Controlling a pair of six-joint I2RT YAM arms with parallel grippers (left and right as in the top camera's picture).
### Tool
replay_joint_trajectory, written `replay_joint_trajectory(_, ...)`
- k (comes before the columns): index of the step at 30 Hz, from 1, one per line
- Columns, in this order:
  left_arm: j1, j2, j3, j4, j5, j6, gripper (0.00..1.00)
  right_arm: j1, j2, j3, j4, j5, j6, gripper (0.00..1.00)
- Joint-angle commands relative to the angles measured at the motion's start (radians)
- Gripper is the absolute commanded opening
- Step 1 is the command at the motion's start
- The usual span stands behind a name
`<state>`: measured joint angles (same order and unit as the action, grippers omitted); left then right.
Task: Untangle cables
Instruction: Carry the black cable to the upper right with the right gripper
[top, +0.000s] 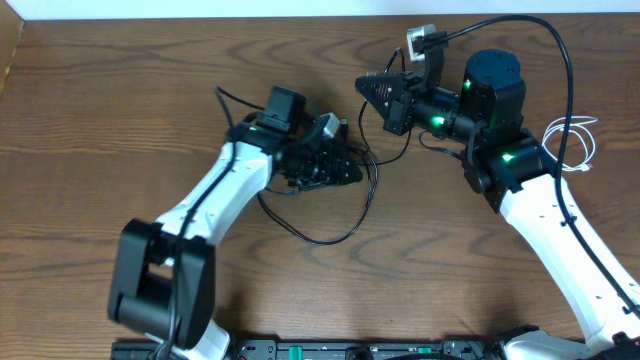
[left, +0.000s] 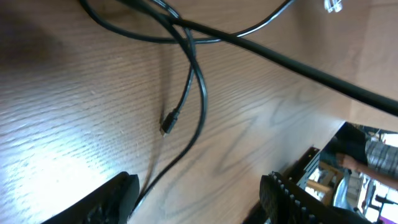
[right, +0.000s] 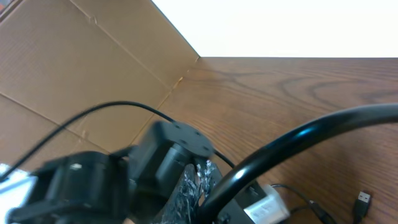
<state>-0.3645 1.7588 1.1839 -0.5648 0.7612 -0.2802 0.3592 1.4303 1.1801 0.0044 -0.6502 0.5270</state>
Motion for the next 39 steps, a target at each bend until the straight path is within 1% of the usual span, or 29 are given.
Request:
replay_joint_trajectory(1,-0.023,0.053,0.000,0.024,0.013,0.006,0.67,-0.006,-0.019,0.003,0.004,0.021,0.011,0.01)
replay_joint_trajectory(5,-0.042,0.107,0.000,0.074,0.013,-0.006,0.67,-0.006,-0.019,0.003,0.004,0.040,0.011,0.01)
replay_joint_trajectory(13,-0.077,0.219,0.000,0.190,-0.015,-0.110,0.67,-0.006,-0.019,0.003,0.003,0.042,0.011,0.01)
replay_joint_trajectory(16,-0.091,0.256,0.000,0.206,-0.022,-0.111,0.67,-0.006,-0.019,0.003,0.003,0.042,0.011,0.01)
replay_joint_trajectory(17,-0.092,0.264,0.000,0.208,-0.024,-0.111,0.62,-0.006,-0.019,0.003,0.003,0.042,0.011,0.01)
replay_joint_trajectory(18,-0.092,0.270,0.000,0.206,-0.041,-0.110,0.31,-0.006,-0.019,0.003,0.003,0.042,0.010,0.01)
replay_joint_trajectory(19,-0.092,0.270,0.000,0.200,-0.057,-0.109,0.12,-0.006,-0.019,0.003,0.003,0.042,0.005,0.01)
replay_joint_trajectory(20,-0.089,0.269,0.000,0.193,-0.069,-0.105,0.08,-0.006,-0.019,0.003,0.001,0.042,-0.009,0.01)
replay_joint_trajectory(24,-0.048,0.262,0.000,0.140,-0.070,-0.041,0.07,-0.019,-0.019,0.003,-0.030,0.042,-0.089,0.01)
replay_joint_trajectory(29,0.064,0.250,0.000,0.027,-0.080,0.031,0.08,-0.087,-0.019,0.003,-0.108,0.036,-0.094,0.01)
replay_joint_trajectory(35,0.187,0.250,0.000,-0.075,-0.236,0.037,0.07,-0.183,-0.019,0.003,-0.117,-0.087,-0.094,0.01)
replay_joint_trajectory(39,0.225,0.250,0.000,-0.102,-0.257,0.041,0.08,-0.236,-0.019,0.003,-0.138,-0.093,-0.094,0.01)
